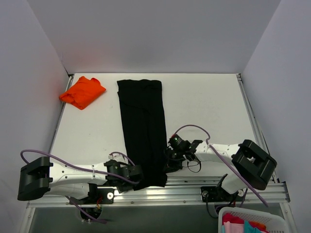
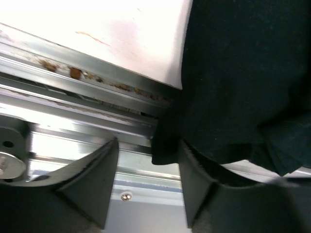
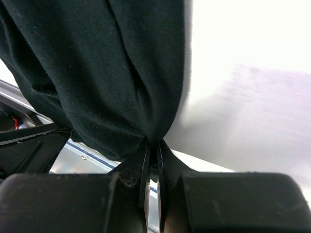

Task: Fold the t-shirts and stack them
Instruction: Fold the tshirt

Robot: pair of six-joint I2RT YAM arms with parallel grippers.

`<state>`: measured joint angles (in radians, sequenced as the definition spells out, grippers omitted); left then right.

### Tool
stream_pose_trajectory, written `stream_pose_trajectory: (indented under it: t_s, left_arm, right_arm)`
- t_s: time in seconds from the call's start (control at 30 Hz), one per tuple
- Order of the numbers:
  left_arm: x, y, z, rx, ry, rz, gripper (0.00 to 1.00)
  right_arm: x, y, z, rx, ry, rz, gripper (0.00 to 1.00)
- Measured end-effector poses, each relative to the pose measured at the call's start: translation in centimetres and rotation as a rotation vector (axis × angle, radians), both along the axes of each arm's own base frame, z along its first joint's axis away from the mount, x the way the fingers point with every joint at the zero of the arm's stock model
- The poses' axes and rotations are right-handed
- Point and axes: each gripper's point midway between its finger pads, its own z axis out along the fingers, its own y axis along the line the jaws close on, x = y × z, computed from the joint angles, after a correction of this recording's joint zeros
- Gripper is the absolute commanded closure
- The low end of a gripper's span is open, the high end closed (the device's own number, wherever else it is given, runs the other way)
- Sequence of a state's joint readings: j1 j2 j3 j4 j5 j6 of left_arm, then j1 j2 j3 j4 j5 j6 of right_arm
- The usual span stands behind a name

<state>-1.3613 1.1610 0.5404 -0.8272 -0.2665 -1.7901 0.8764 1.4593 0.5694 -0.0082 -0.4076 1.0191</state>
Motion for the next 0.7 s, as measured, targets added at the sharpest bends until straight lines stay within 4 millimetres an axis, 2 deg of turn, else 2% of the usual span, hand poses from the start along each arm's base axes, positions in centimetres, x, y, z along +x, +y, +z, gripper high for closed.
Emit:
stream_pose_trajectory:
  t_s: [0.03, 0.13, 0.23, 0.3, 0.4, 0.57, 0.7]
  left_arm:
    - [-0.1, -0.1, 0.0, -0.004, 0.005, 0.000, 0.48]
    - [-0.3, -0.7, -0.3, -0.001, 0.020, -0.004, 0.51]
    - [-0.2, -1.7, -0.2, 0.007, 0.028, -0.024, 0.42]
    - [-0.1, -2.6, -0.1, 0.011, 0.026, -0.043, 0.31]
    - [0.1, -3.7, 0.0, 0.004, 0.022, -0.069, 0.23]
    - [0.1, -4.3, -0.1, 0.022, 0.029, -0.104, 0.24]
    - [0.0, -4.4, -0.2, 0.033, 0.041, -0.125, 0.34]
  right_arm:
    - [0.0, -0.2, 0.0, -0.003, 0.000, -0.003, 1.00]
    - [0.0, -0.9, 0.0, -0.013, 0.004, -0.011, 1.00]
    - [0.0, -1.2, -0.1, -0.018, 0.004, -0.012, 1.00]
    - [0.0, -1.3, -0.1, -0.018, 0.003, -0.010, 1.00]
    - [0.1, -1.3, -0.1, -0.018, 0.001, -0.009, 1.00]
    - [0.1, -1.3, -0.1, -0.017, -0.001, -0.004, 1.00]
    - [0.1, -1.4, -0.1, -0.018, -0.002, -0.002, 1.00]
